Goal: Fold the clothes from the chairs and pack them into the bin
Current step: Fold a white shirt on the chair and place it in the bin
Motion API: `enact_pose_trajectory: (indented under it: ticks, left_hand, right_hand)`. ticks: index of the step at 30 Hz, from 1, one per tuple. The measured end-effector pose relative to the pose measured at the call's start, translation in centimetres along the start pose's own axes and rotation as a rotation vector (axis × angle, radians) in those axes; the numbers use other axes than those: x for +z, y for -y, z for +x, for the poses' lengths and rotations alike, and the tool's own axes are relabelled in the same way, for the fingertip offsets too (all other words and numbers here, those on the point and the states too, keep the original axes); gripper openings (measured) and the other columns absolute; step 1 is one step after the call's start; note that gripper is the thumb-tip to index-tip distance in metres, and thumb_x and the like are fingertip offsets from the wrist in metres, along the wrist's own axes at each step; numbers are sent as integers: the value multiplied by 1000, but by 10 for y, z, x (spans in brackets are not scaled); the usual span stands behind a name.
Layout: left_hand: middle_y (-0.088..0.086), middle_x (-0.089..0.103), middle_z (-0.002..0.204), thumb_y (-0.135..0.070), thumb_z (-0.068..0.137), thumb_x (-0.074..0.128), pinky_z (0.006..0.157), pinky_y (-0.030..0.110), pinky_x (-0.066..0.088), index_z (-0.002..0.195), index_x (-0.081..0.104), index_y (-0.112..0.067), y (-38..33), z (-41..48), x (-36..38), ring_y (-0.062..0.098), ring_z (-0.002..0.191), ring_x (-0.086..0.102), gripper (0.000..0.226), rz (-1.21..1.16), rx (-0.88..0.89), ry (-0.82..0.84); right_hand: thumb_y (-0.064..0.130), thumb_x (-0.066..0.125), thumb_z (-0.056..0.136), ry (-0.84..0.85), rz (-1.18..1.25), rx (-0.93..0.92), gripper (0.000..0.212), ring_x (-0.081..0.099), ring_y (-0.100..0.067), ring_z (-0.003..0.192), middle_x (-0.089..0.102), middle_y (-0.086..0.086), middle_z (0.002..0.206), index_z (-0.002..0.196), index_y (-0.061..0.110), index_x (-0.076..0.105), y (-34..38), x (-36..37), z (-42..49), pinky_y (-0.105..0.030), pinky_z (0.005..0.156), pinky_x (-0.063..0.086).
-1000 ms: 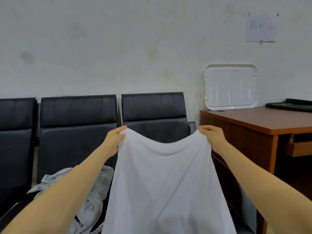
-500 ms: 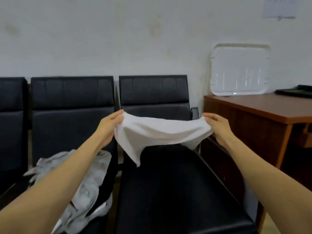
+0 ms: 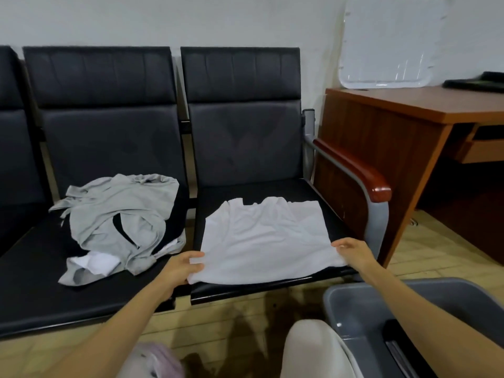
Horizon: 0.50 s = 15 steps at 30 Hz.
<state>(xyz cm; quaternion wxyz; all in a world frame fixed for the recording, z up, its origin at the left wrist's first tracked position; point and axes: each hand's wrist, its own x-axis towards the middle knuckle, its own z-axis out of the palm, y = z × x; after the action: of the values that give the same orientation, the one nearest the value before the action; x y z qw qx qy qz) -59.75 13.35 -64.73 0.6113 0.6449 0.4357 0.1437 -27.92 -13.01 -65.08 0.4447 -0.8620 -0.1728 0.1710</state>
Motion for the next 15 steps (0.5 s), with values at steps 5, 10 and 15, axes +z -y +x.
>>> enact_pose_trajectory:
  ticks: [5,10,15]
  left_hand:
    - [5,54,111,-8,86,66,69,24,44,118,63,-15,2,5,8,17,91,54,32,337,57,-6]
    - [9,30,140,-34,84,66,109,38,27,129,47,-31,-9,12,24,31,132,28,48,917,0,-127]
    - [11,38,139,-37,89,62,107,40,34,126,54,-23,-29,49,36,31,131,35,40,868,119,-113]
  right_hand:
    - [10,41,97,68,-411,-57,29,58,-29,85,61,-15,89,90,-4,65,7,1,-6,-39,83,46]
    - [20,46,97,-12,-818,-197,21,40,-31,117,44,-11,124,113,12,57,31,11,-13,-40,98,38]
    - [26,53,96,94,-677,-277,24,44,-29,116,46,-11,126,116,14,58,57,49,12,-38,96,44]
